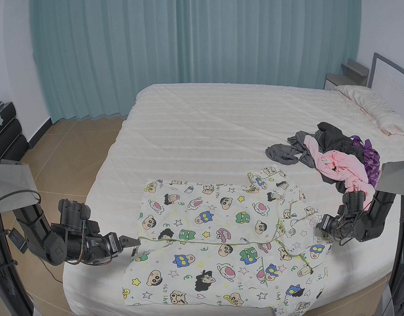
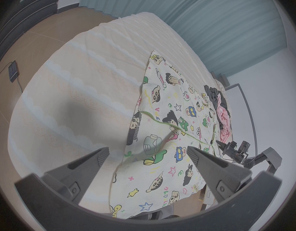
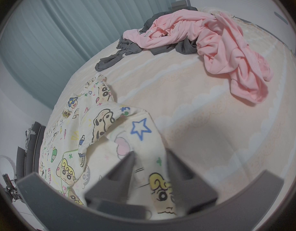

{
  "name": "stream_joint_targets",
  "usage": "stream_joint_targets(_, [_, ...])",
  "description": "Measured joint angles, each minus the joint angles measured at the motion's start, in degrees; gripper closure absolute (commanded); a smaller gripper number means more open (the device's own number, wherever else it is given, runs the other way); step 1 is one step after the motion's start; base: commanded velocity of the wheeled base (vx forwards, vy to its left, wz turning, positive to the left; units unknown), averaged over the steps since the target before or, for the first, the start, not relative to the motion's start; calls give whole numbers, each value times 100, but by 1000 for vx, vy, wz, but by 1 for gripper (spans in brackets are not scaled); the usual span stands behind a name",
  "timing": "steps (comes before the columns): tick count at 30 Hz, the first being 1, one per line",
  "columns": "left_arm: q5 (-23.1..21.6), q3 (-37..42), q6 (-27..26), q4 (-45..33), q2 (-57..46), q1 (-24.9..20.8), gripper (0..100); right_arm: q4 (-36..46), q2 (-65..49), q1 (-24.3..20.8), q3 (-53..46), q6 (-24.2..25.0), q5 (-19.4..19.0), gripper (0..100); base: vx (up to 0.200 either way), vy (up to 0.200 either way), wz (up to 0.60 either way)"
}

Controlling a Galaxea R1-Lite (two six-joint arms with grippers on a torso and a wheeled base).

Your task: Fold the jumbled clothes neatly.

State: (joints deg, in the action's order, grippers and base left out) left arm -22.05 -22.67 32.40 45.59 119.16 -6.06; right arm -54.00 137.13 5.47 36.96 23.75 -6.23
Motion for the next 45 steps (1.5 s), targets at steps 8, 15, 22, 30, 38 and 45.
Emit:
stream_joint_targets(8, [0, 35, -5, 0, 5, 0, 0, -10, -194, 271, -144, 6, -6, 100, 0, 0, 0])
stream_joint_targets(15, [0, 44, -6, 0, 7, 0, 0, -2, -276, 367, -179, 0, 46, 100, 0, 0, 0])
stream_joint_targets(22, [0, 51, -16, 0, 10, -6, 0, -16, -312, 441, -332, -16, 62, 100, 0, 0, 0])
stream_joint_targets(30, [0, 74, -11, 0, 10, -13, 0, -374, -433, 472, -463, 33, 29, 0, -25, 0, 0])
stream_joint_targets(38, [2, 176, -9, 4, -9, -50, 0, -925, -885, 494, -1202, 151, 16, 0, -200, 0, 0])
stream_joint_targets(45, [9, 380, -11, 2, -32, -249, 0, -1212, -1428, 467, -1864, 261, 7, 0, -200, 0, 0])
